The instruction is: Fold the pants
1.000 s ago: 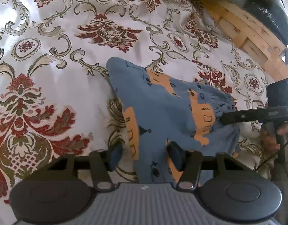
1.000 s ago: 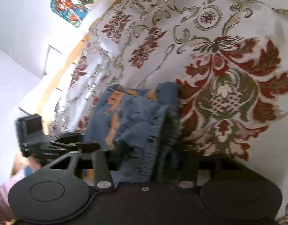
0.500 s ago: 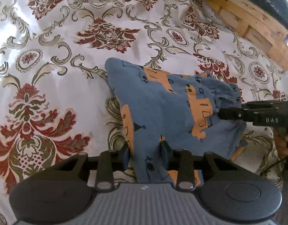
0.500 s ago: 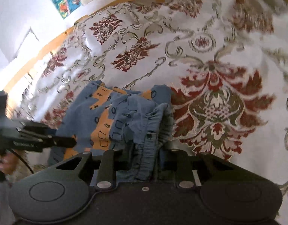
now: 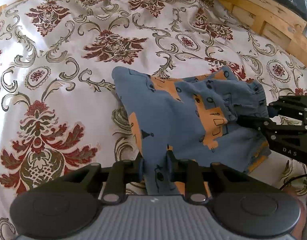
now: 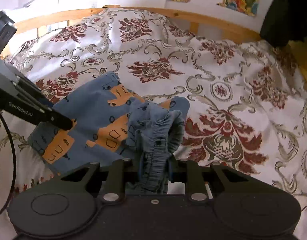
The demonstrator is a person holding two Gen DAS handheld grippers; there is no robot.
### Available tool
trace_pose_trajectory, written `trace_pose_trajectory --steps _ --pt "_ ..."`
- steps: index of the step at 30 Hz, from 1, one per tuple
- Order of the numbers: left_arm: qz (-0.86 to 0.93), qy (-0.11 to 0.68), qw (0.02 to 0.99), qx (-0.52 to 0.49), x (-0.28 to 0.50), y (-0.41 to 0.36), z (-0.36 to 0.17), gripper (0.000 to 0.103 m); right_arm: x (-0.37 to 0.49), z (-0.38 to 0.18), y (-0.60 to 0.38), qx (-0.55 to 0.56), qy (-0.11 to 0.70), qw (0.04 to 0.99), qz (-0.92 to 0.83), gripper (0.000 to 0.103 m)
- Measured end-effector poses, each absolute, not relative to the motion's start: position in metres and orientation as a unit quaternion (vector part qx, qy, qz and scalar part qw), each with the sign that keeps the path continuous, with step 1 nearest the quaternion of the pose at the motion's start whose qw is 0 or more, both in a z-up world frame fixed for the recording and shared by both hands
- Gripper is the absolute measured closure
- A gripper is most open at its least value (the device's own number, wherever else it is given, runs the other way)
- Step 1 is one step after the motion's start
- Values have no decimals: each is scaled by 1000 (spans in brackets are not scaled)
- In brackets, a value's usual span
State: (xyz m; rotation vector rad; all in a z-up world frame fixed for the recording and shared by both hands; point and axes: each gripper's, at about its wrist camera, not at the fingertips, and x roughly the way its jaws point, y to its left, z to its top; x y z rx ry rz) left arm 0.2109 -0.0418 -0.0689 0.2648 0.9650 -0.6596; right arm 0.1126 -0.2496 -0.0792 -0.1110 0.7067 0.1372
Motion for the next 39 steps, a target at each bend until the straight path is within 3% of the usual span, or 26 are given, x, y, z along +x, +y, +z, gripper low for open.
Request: trace_pose_trajectory --steps 17,25,39 --pt "-306 406 854 115 201 -39 -37 84 111 -63 -243 -97 288 950 68 81" --pt "-301 393 866 67 267 -38 -18 84 175 -39 -258 -80 256 960 79 81" --pt "-280 456 844 32 328 -25 -72 83 239 -85 -264 -41 324 940 100 80"
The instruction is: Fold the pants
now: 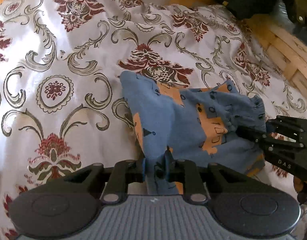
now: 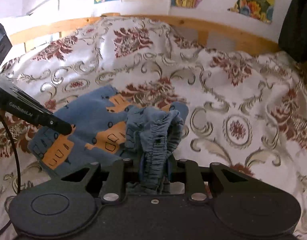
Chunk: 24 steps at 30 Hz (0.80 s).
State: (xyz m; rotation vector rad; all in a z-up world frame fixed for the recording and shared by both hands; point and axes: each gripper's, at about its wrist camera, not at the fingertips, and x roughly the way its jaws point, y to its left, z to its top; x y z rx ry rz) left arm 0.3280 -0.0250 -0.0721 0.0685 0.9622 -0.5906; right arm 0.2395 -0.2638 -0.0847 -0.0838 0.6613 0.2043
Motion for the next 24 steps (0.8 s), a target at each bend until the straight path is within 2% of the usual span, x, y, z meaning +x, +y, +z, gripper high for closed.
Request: trace_pose_trajectory --steps 7,12,13,14,17,19,24 --pt "-283 454 844 28 326 -23 -70 81 243 -86 -266 -36 326 940 98 79" --pt "-277 446 850 39 320 -22 -60 72 237 -82 -267 -41 320 942 92 61" --pt "-274 443 853 39 318 -21 -57 70 234 -79 -269 -36 317 944 88 52" --pt "-273 439 855 38 316 -19 -54 64 229 -75 -271 -28 311 946 84 43" --pt "-257 424 868 32 302 -12 -41 44 211 -60 -274 -13 292 954 74 32" --pt "-250 413 875 33 289 -8 -32 37 199 -50 -274 -5 278 958 69 25" --pt "-220 363 903 61 244 -4 -4 10 164 -24 -270 21 242 969 49 11"
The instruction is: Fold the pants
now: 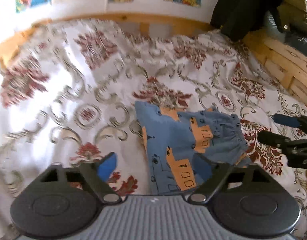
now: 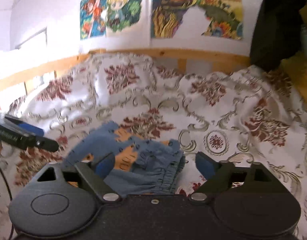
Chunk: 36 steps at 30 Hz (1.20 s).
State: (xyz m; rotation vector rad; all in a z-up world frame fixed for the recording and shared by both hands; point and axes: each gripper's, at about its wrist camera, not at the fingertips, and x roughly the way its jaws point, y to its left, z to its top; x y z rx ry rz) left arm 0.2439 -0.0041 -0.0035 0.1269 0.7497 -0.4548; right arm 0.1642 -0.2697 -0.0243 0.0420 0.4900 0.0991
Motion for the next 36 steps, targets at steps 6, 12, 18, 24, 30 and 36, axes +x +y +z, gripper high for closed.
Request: trace_pose_trajectory --steps 6,12,18,24,30,36 --pt "-193 316 928 47 189 0 24 2 114 7 -258 38 195 980 34 1" --pt "-164 301 938 57 139 3 33 0 65 20 -248 51 180 982 20 1" --pt "-139 283 947 56 97 11 30 0 34 16 -239 71 198 977 23 1" --pt "-128 290 946 61 85 17 25 0 20 12 -233 67 200 977 23 1" --pt "-125 292 946 61 83 20 23 0 19 12 -233 68 200 977 21 1" --pt "-126 295 945 65 83 18 20 0 18 11 -235 72 203 976 21 1"
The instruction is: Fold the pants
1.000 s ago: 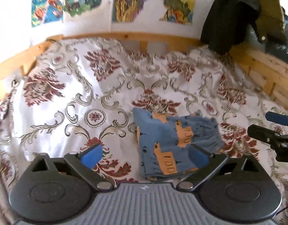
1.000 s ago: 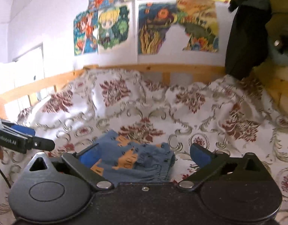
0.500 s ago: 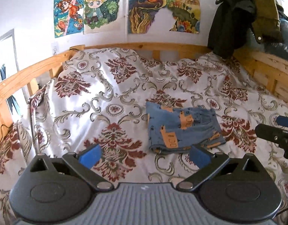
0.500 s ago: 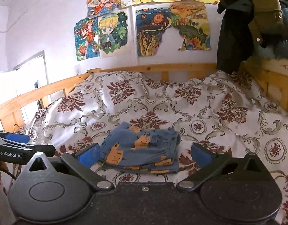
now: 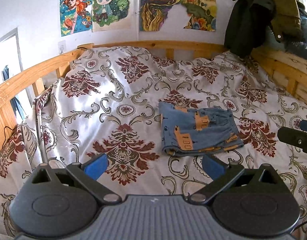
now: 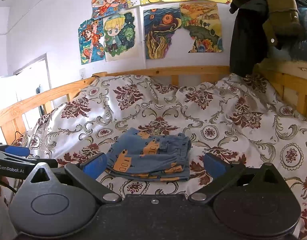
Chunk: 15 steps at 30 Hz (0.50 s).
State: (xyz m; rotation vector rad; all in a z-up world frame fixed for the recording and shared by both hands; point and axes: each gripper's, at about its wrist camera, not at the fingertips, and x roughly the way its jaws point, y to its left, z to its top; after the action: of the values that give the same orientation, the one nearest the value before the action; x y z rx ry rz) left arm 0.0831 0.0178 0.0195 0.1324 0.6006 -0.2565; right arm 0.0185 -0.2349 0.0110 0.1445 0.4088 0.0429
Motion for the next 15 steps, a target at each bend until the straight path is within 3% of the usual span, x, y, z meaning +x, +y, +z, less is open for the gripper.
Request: trace_pose_trajectory --steps 15 --pt "-126 298 944 63 85 18 18 0 19 10 -236 73 205 976 22 1"
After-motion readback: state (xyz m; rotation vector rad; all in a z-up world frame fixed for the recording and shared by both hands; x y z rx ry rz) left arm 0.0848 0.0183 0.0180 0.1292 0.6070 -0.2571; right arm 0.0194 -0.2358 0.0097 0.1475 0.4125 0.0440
